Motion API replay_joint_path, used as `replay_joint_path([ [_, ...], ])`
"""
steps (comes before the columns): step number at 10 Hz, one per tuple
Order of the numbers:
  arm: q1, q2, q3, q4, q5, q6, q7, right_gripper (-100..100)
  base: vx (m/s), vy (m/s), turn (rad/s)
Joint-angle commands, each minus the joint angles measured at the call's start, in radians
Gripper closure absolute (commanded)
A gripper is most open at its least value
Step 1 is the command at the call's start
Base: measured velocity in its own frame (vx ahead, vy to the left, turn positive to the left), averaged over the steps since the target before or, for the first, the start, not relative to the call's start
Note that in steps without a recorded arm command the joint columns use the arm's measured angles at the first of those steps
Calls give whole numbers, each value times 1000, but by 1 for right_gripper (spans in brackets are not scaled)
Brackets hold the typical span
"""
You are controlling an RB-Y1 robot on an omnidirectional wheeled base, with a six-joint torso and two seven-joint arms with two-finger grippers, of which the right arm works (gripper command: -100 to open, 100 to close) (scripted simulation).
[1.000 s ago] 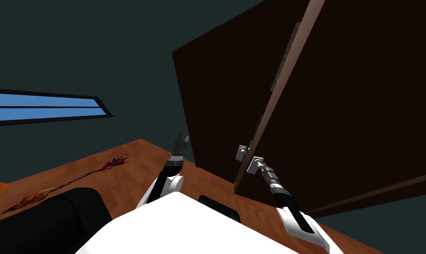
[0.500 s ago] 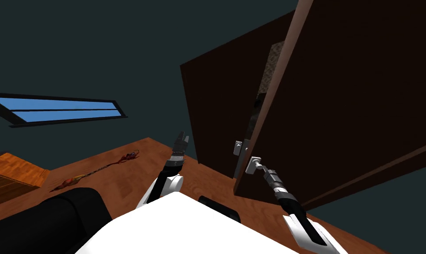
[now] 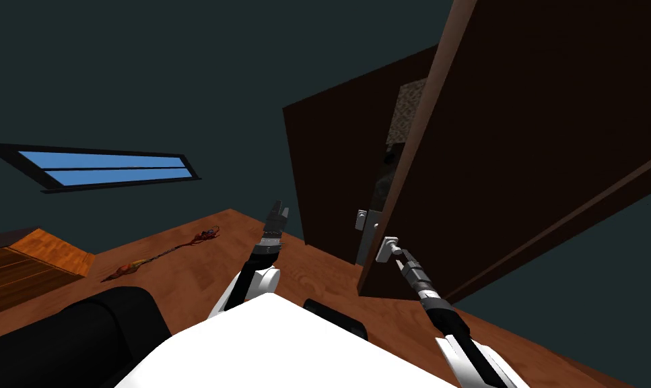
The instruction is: Pull the door open
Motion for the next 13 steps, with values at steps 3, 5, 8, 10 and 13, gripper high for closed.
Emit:
replay_joint_path([
  [3, -4, 7, 4, 0, 1, -6, 3, -100, -65, 0, 16],
  [5, -14, 13, 0, 9, 1, -5, 10, -100, 162, -17, 35],
  [8, -9, 11, 2, 6, 1, -6, 7, 100, 18, -3, 1],
  [10, -9, 11, 2, 6, 1, -6, 7, 100, -19, -2, 1],
  [13, 1, -10, 11, 8, 4, -27, -9, 100, -42, -29, 56],
])
